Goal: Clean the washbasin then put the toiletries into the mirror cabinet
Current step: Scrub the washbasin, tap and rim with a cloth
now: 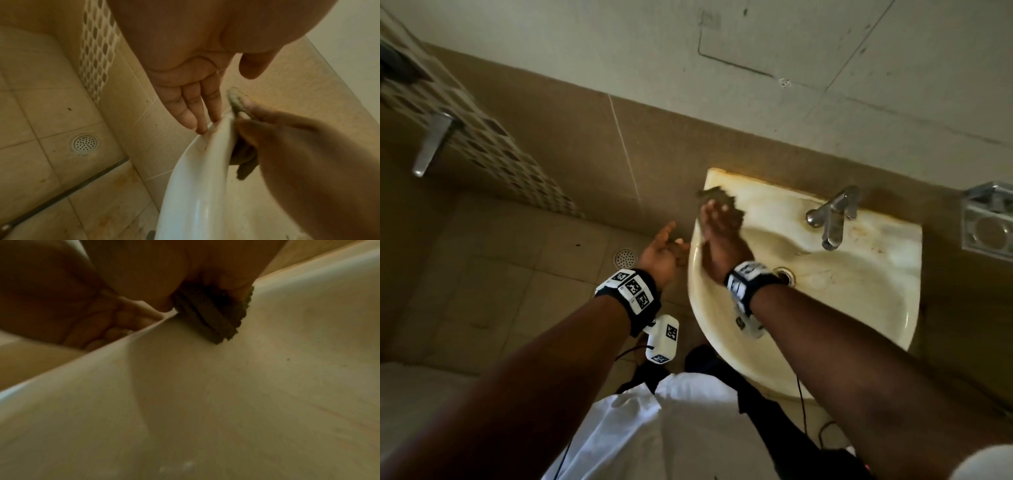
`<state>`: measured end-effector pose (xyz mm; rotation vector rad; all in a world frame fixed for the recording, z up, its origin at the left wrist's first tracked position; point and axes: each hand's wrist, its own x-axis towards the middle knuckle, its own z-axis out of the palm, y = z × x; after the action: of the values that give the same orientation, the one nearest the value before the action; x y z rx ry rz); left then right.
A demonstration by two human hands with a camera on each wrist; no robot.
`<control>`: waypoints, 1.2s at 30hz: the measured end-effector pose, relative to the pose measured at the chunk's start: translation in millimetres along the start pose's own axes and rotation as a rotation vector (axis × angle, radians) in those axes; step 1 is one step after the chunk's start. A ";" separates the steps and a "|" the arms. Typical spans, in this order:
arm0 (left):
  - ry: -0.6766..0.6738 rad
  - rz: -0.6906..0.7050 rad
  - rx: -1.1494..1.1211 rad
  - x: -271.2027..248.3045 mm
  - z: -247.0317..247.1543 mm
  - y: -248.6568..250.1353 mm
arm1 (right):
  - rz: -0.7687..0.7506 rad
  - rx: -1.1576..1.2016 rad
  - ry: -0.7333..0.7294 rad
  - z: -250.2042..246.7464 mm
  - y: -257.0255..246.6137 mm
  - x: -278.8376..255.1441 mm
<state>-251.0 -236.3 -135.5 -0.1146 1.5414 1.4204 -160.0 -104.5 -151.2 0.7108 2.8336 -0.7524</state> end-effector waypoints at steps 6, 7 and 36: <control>0.038 -0.023 0.045 -7.3 1.7 8.8 | -0.132 -0.191 -0.014 -12.3 17.2 23.3; 0.028 -0.026 0.056 -8.7 1.1 9.9 | -0.077 -0.199 0.012 -20.0 23.4 38.0; -0.022 -0.133 0.089 -20.3 -21.8 -14.6 | -0.178 0.002 -0.253 20.9 22.2 -103.8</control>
<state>-244.1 -268.7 -135.7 -0.1442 1.5477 1.2430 -58.0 -140.4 -154.8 0.3373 2.6870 -0.8071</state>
